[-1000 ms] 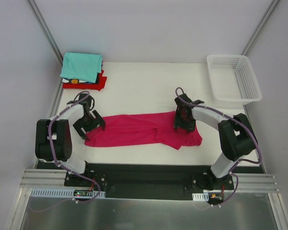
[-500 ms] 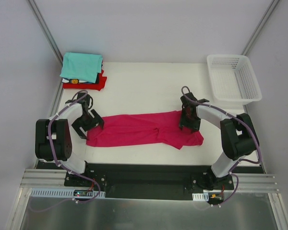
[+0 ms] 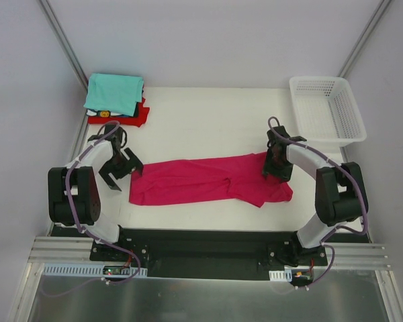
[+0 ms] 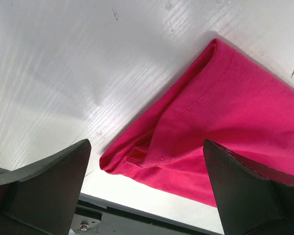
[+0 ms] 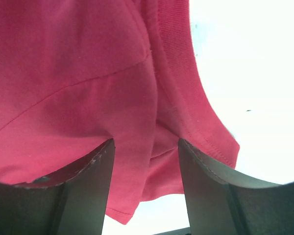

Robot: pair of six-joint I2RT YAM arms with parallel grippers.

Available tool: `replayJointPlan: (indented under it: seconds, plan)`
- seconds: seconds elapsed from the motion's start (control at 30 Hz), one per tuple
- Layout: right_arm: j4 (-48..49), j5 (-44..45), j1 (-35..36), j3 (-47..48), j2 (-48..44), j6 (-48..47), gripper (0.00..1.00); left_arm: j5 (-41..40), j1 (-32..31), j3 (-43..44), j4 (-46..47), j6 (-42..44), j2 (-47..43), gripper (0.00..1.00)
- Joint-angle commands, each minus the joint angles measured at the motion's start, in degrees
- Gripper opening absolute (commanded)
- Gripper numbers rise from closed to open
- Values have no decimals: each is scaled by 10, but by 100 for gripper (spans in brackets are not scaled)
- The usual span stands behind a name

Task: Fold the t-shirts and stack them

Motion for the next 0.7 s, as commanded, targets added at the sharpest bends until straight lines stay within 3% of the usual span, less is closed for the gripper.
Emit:
replayJointPlan:
  seconds: [0.0,0.17,0.4,0.5,0.67]
  plan:
    - [-37,3,-11,26,-37,-22,57,-8,6,23,-34,11,-14,99]
    - [-45,-79,2,35,-117,-21,56,0,-10,38,-38,31,-50,99]
    - [-66,-101,64,47,-163,5,57,-39,-124,105,-80,91,9,99]
    - [-53,-132,66,33,-152,16,57,-30,-166,125,-97,107,61,99]
    - [-26,-153,68,3,-98,15,56,-18,-185,110,-97,102,106,99]
